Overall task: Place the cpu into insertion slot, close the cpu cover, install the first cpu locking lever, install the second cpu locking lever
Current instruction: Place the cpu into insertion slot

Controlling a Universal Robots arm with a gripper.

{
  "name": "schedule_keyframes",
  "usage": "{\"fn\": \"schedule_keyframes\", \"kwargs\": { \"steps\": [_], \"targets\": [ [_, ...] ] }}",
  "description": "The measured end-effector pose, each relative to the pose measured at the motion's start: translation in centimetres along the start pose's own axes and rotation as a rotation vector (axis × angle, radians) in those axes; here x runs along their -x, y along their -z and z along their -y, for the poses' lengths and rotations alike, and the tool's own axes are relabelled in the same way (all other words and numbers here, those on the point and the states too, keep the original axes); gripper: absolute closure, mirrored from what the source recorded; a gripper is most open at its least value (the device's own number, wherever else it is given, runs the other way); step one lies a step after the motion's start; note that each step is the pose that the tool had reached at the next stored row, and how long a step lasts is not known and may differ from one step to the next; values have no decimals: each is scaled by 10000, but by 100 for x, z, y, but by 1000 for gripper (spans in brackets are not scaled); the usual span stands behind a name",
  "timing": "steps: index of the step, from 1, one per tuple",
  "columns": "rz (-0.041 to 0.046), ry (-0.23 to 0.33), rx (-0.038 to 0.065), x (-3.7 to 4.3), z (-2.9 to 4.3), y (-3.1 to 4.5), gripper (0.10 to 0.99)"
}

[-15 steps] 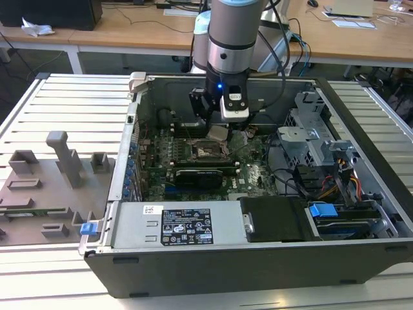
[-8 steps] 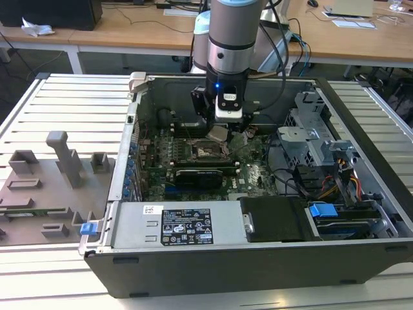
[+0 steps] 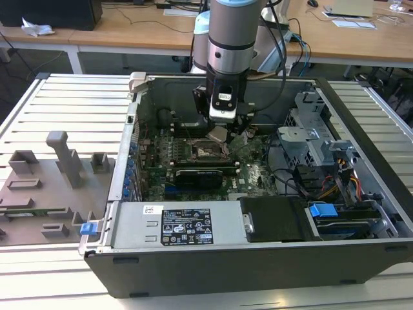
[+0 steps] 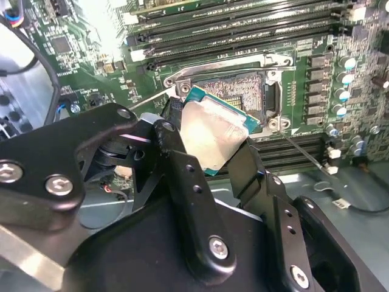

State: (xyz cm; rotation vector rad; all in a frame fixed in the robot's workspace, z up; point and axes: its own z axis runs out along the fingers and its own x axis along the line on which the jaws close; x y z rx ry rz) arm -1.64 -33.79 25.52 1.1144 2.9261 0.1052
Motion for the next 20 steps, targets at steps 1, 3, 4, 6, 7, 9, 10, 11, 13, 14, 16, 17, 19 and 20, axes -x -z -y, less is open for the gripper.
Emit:
{"fn": "schedule_keyframes", "kwargs": {
  "steps": [1, 3, 4, 6, 7, 9, 10, 11, 13, 14, 16, 17, 19, 20],
  "targets": [
    [13, -175, 1, 0, 0, -1, 541],
    [45, -594, 4, 0, 0, -3, 541],
    [53, -696, 3, 0, 0, -4, 541],
    [78, -1007, 3, 0, 0, -5, 541],
    [86, -1109, 3, 0, 0, -6, 541],
    [104, -1339, 4, 0, 0, -7, 541],
    [119, -1538, 4, 0, 1, -8, 541],
    [131, -1676, 4, 0, 1, -9, 541],
    [145, -1848, 4, 0, 1, -10, 541],
    [152, -1933, 3, 0, 1, -10, 541],
    [167, -2107, 2, 0, 1, -11, 541],
    [174, -2191, 2, 0, 1, -11, 541],
    [191, -2416, 3, 0, 1, -12, 541],
    [199, -2522, 3, 0, 1, -13, 541]
  ]
}}
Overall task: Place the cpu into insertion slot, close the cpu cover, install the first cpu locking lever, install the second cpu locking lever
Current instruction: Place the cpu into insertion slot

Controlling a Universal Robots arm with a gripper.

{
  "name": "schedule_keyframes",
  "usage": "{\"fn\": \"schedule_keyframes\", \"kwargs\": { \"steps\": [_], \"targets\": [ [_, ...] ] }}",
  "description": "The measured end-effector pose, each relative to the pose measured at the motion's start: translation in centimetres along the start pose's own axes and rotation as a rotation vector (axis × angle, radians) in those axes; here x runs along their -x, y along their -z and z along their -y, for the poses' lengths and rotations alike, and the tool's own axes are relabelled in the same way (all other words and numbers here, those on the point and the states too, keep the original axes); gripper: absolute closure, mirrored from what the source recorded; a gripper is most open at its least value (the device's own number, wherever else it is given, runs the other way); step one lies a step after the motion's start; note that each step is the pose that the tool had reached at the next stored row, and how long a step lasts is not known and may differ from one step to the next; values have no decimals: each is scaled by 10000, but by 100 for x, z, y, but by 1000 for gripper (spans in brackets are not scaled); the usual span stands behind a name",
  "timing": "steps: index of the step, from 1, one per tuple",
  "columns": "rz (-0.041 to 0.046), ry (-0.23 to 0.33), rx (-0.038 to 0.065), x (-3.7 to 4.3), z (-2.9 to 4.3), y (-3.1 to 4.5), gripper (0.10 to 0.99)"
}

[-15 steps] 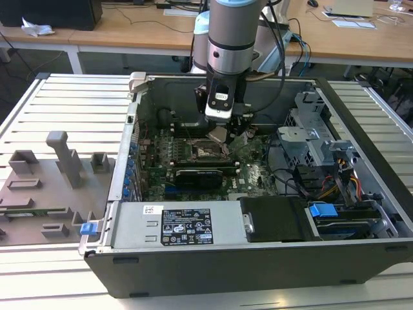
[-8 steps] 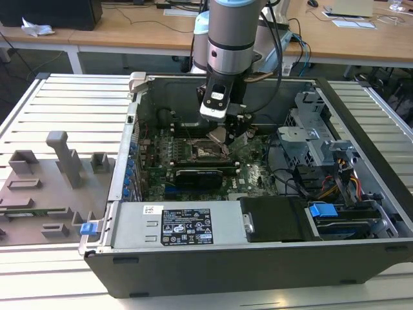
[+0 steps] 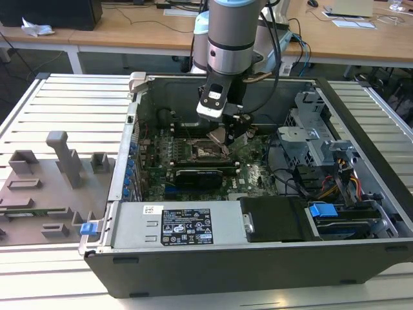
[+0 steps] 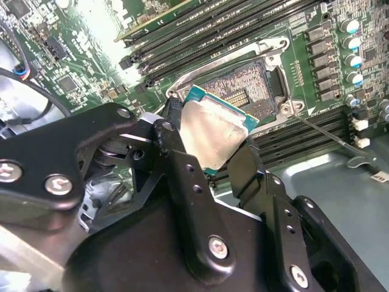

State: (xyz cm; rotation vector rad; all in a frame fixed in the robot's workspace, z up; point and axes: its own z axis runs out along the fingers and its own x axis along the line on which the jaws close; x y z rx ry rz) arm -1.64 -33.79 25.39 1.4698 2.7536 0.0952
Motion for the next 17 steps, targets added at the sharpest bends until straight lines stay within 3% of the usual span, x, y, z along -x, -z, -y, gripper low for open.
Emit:
{"fn": "schedule_keyframes", "kwargs": {
  "steps": [17],
  "targets": [
    [175, -2190, 2, 0, 1, -7, 541]
  ]
}}
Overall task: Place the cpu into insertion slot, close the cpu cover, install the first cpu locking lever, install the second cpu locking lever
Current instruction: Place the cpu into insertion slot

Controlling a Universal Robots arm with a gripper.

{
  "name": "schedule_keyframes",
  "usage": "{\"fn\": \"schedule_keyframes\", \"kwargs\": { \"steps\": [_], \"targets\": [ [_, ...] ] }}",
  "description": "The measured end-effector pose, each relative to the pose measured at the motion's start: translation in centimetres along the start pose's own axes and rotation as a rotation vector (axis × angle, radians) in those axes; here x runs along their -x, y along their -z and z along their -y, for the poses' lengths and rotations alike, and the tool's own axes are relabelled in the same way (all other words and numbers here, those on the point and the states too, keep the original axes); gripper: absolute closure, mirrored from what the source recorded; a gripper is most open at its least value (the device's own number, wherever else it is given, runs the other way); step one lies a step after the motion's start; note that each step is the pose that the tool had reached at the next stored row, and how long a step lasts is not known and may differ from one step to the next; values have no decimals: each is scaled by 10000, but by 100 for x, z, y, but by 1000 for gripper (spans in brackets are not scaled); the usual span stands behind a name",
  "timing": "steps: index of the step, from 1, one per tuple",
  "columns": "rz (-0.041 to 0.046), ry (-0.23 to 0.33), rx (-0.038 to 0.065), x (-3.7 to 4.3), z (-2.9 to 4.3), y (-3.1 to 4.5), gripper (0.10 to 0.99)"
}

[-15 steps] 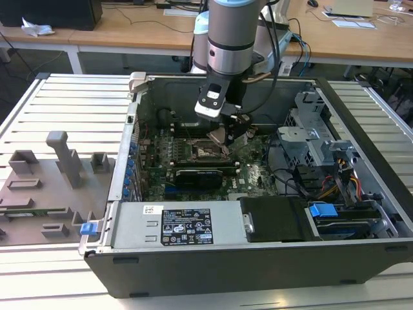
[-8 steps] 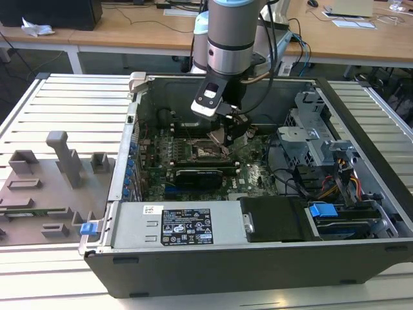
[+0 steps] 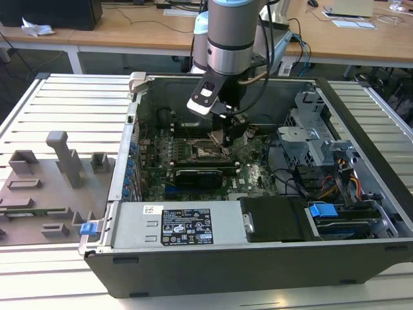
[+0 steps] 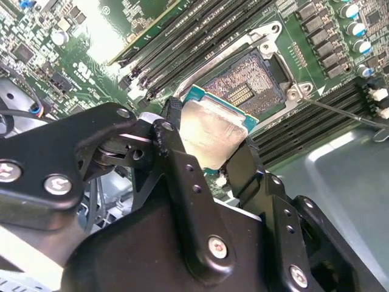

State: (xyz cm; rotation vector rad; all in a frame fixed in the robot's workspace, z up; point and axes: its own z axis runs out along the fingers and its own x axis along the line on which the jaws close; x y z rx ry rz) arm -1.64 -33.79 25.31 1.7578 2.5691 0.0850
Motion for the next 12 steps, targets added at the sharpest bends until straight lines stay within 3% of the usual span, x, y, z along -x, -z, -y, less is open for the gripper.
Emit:
{"fn": "schedule_keyframes", "kwargs": {
  "steps": [12],
  "targets": [
    [110, -1446, 3, 0, 0, -4, 541]
  ]
}}
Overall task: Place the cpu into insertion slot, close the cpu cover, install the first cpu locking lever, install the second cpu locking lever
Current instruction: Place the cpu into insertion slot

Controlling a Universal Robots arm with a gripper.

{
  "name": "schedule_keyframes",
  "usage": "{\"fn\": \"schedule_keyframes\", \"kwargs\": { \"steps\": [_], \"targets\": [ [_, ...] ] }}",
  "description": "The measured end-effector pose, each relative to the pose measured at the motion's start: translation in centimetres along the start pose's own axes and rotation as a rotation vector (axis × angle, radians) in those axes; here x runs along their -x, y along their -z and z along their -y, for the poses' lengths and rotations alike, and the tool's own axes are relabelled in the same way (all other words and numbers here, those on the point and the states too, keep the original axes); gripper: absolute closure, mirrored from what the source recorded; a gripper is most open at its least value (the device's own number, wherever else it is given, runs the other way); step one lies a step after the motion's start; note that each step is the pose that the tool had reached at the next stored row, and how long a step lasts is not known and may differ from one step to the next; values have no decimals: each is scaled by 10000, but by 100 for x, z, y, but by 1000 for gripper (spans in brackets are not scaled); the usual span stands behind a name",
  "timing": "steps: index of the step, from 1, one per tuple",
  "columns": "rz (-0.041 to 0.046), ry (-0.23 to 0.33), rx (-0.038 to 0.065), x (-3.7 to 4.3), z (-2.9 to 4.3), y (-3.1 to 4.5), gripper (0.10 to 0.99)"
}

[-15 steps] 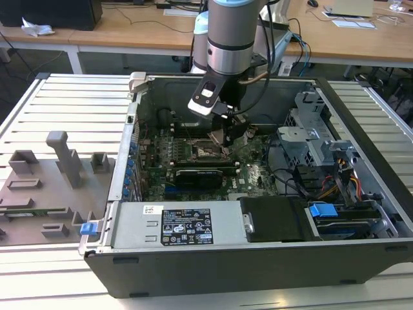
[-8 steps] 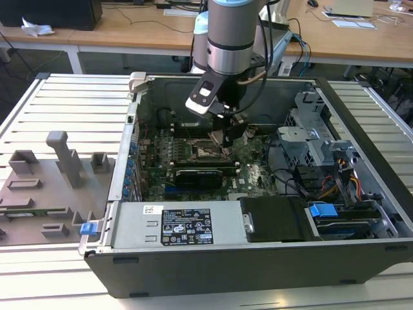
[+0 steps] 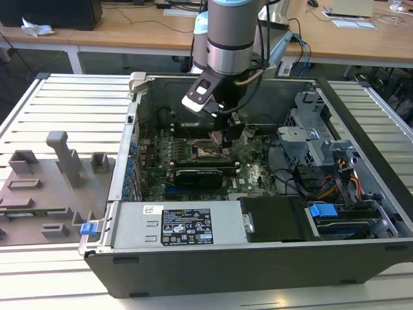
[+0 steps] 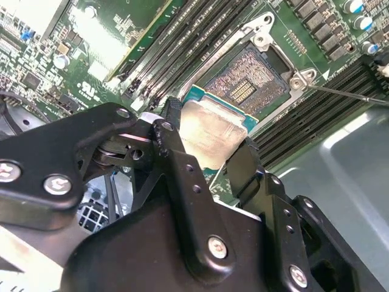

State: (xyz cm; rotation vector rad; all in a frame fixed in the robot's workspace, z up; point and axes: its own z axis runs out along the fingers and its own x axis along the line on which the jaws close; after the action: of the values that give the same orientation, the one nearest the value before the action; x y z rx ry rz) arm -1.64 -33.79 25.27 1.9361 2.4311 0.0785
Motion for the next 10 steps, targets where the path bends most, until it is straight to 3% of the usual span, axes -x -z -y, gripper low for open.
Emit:
{"fn": "schedule_keyframes", "kwargs": {
  "steps": [10],
  "targets": [
    [80, -1040, 2, 0, 0, -2, 541]
  ]
}}
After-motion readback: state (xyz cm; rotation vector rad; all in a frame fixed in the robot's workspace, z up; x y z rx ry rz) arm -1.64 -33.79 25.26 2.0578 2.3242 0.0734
